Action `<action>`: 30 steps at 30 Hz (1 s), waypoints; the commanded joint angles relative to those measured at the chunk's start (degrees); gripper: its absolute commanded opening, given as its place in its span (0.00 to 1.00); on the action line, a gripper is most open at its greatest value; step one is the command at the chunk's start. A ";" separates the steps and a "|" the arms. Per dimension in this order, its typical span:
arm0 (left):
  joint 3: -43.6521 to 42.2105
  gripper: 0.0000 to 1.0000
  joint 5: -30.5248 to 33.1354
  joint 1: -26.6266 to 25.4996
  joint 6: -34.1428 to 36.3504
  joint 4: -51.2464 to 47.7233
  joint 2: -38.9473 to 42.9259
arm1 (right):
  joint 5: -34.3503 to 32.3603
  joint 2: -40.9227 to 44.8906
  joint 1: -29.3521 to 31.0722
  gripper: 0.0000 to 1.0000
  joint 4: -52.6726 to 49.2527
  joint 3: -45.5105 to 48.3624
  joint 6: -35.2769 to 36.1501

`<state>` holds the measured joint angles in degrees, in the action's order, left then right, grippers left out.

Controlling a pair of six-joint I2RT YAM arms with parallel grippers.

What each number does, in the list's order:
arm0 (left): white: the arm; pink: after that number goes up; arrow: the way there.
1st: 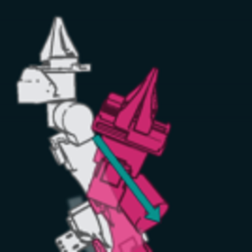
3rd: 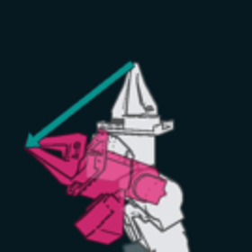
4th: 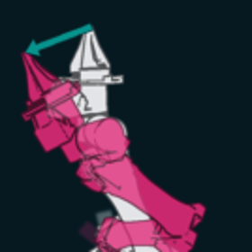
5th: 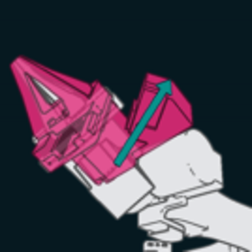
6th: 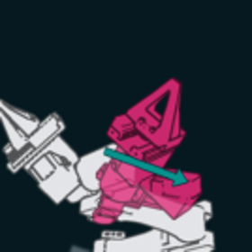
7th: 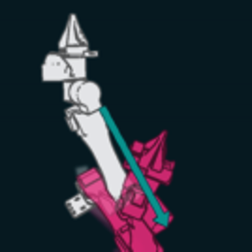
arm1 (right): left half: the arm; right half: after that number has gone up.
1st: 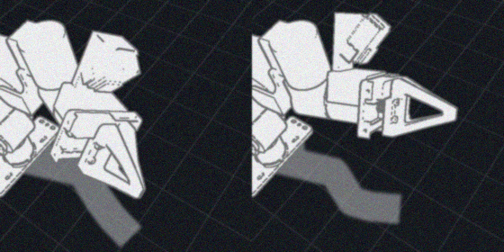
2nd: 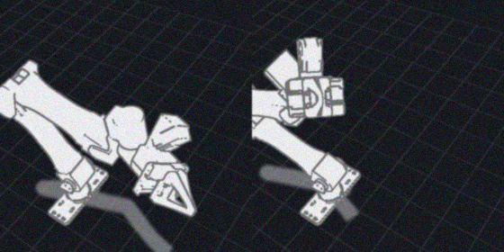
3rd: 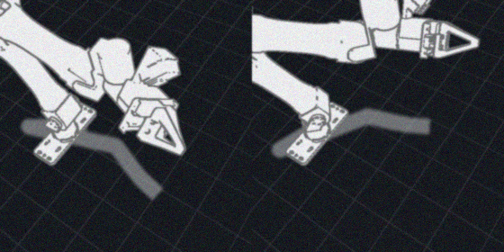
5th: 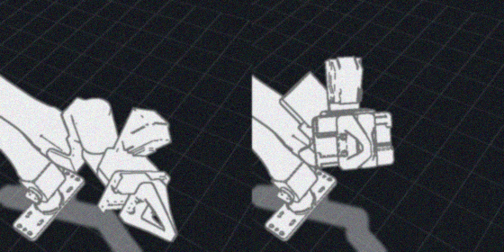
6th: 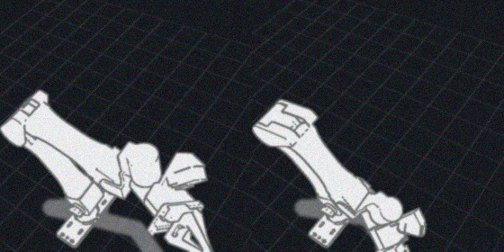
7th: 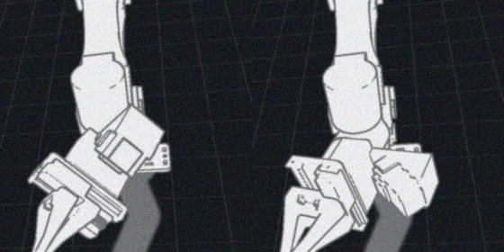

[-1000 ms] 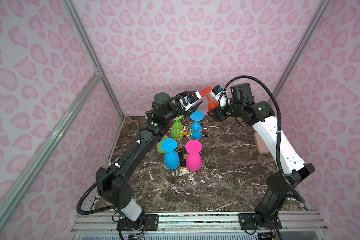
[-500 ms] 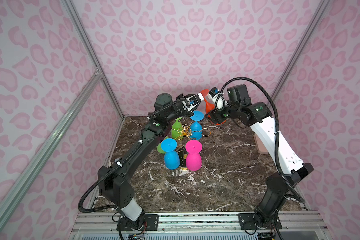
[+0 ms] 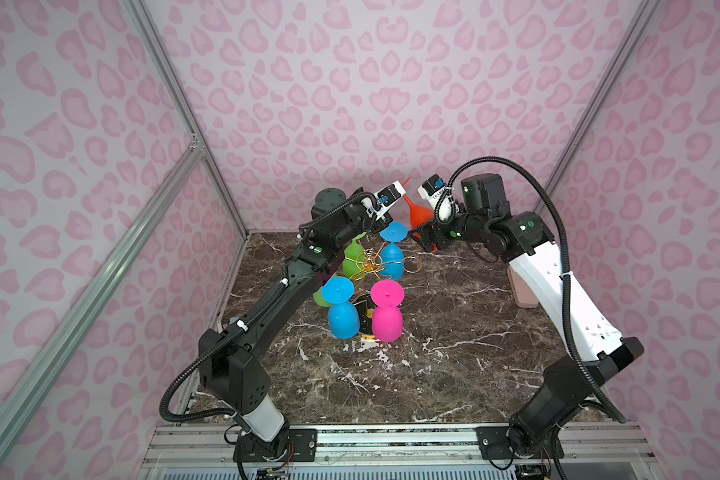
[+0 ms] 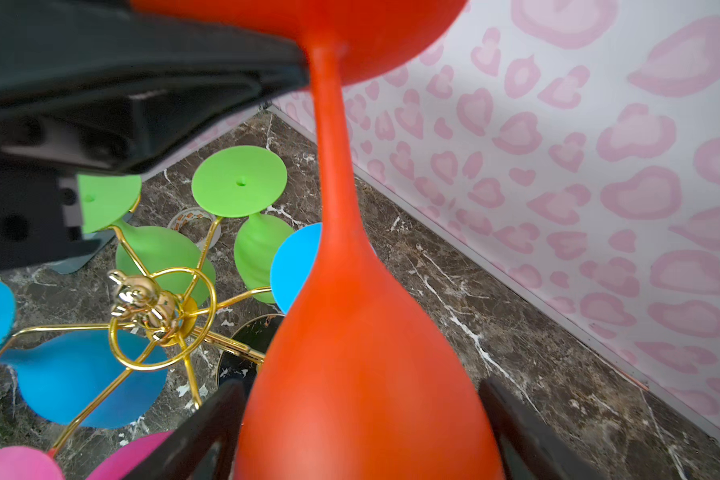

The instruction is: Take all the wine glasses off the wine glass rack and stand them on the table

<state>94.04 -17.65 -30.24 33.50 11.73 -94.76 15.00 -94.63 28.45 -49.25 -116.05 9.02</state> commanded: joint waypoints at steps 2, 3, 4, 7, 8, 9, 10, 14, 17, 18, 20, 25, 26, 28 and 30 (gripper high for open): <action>2.62 0.03 5.78 0.09 -6.93 4.01 -0.93 | 1.53 5.61 0.18 0.92 9.25 6.35 -2.37; 3.03 0.03 6.04 0.17 -7.79 3.77 -1.11 | 1.55 7.33 0.04 0.93 11.28 8.15 -2.53; 3.39 0.03 6.05 0.27 -8.75 3.30 -1.42 | 1.59 9.34 -0.04 0.93 13.67 10.42 -2.81; 5.31 0.03 7.22 0.68 -11.28 0.88 -2.67 | 2.73 15.39 -0.40 0.94 20.02 17.00 -3.25; 5.79 0.03 7.42 0.91 -12.33 0.33 -3.00 | 3.89 17.52 -0.73 0.95 22.39 19.31 -3.75; 5.91 0.03 7.31 1.25 -13.36 0.11 -3.14 | 4.88 19.51 -1.06 0.95 24.25 20.98 -4.25; 6.05 0.03 6.84 1.61 -14.52 -0.29 -3.24 | 5.73 21.71 -1.57 0.95 26.55 23.28 -5.20; 5.99 0.03 3.14 3.18 -20.60 -0.48 -2.89 | 7.98 28.62 -4.99 0.91 33.91 30.42 -10.10; 5.80 0.03 0.62 4.24 -25.32 -0.33 -2.79 | 10.11 30.46 -9.26 0.84 36.42 35.46 -14.88; 5.71 0.04 -0.21 4.45 -26.31 -0.22 -2.80 | 11.26 30.47 -10.62 0.80 37.02 36.37 -16.26; 5.58 0.04 -1.64 4.82 -27.07 -0.22 -2.89 | 14.59 30.04 -13.26 0.72 39.06 38.17 -18.95; 5.30 0.03 -3.60 5.18 -29.01 -0.16 -2.56 | 18.31 28.32 -15.02 0.61 42.74 39.68 -20.08; 5.35 0.04 -4.15 5.35 -29.48 -0.13 -2.47 | 19.22 27.74 -15.28 0.59 43.29 39.62 -20.20; 5.15 0.04 -4.91 5.45 -29.80 -0.06 -2.23 | 21.17 26.69 -15.91 0.57 45.06 39.48 -21.18; 4.99 0.03 -5.50 5.45 -29.63 -0.19 -2.09 | 22.67 25.57 -16.08 0.56 46.42 38.96 -21.65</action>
<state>99.15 -21.10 -24.86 5.21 9.96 -97.65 33.56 -68.14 12.58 -7.46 -76.73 -11.00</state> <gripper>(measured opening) 0.065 0.559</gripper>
